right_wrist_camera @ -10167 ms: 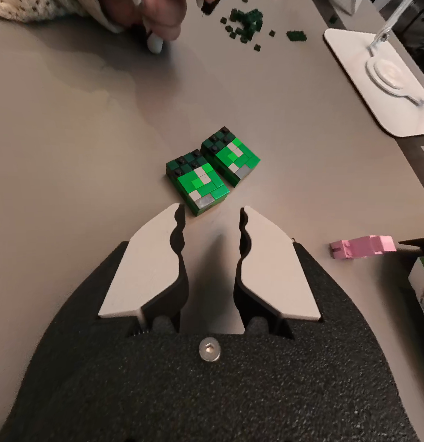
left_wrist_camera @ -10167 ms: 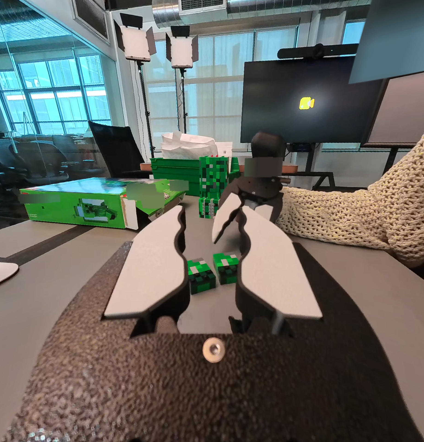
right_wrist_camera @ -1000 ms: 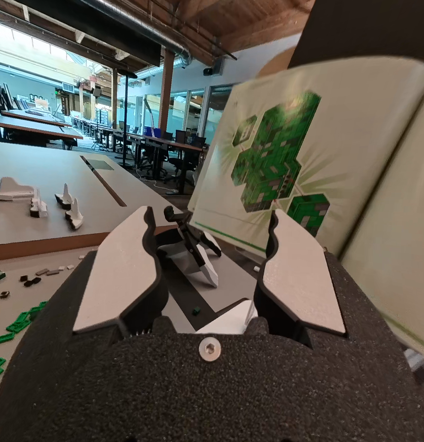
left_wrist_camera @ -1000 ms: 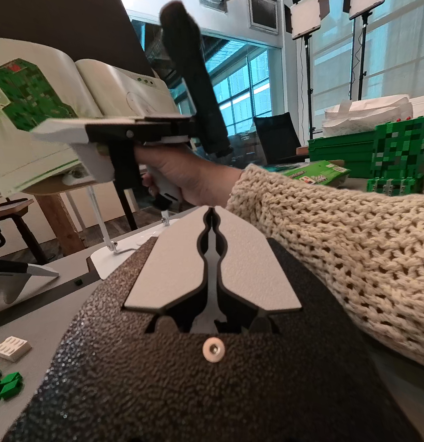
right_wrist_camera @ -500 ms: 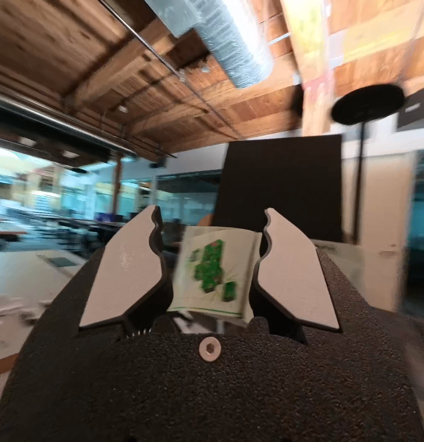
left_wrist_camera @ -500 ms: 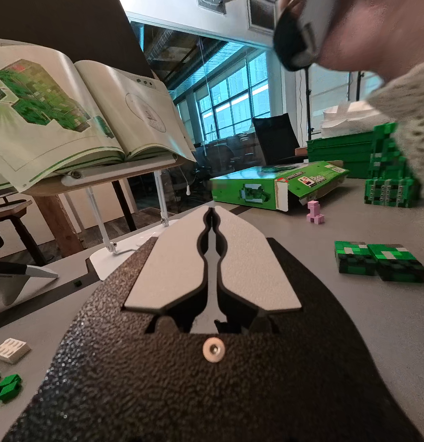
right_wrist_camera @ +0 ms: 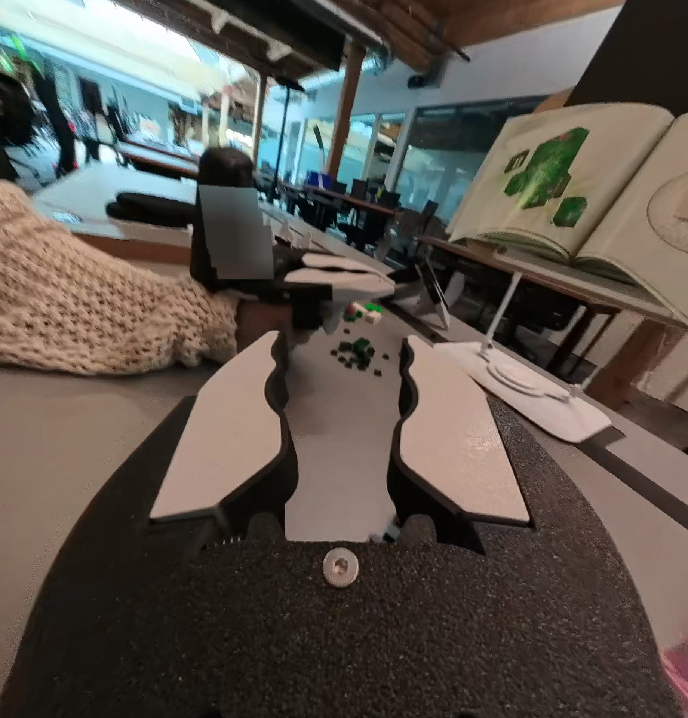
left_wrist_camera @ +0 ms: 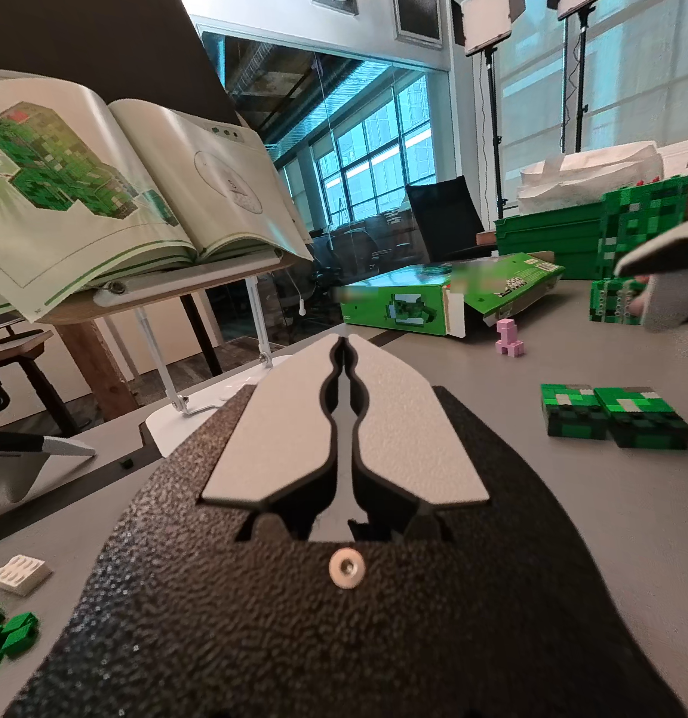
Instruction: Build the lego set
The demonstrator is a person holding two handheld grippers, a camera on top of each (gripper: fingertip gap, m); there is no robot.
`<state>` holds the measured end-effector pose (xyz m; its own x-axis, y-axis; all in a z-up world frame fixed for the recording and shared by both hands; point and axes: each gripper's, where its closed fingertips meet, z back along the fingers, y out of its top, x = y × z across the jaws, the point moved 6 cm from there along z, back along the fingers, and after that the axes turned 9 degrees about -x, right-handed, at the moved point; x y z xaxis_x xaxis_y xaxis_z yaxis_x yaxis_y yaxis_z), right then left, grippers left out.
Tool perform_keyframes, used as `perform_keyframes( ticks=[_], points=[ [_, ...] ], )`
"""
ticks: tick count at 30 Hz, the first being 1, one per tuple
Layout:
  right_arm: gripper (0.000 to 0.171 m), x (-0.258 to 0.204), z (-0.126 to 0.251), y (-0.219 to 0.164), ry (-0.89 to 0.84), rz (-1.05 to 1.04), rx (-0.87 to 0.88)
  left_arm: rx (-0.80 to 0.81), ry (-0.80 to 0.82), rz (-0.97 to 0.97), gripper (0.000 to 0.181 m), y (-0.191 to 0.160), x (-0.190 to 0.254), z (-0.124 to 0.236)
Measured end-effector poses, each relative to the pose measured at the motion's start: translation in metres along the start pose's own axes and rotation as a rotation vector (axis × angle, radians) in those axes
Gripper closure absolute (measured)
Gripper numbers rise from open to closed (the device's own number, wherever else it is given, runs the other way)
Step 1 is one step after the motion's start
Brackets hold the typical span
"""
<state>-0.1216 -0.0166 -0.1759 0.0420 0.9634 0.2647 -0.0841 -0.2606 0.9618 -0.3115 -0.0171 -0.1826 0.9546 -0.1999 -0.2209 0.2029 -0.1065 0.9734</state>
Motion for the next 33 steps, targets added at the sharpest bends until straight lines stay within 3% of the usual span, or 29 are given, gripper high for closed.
perform_keyframes(
  ticks=[8, 33],
  points=[
    [0.126, 0.011, 0.007, -0.013, -0.167, -0.05, -0.009, 0.002, -0.006, -0.003, 0.181, 0.001, 0.001, 0.002],
    [0.134, 0.027, 0.019, -0.016, -0.343, -0.068, -0.048, -0.013, -0.026, -0.04, 0.181, 0.001, 0.005, 0.002]
  ],
)
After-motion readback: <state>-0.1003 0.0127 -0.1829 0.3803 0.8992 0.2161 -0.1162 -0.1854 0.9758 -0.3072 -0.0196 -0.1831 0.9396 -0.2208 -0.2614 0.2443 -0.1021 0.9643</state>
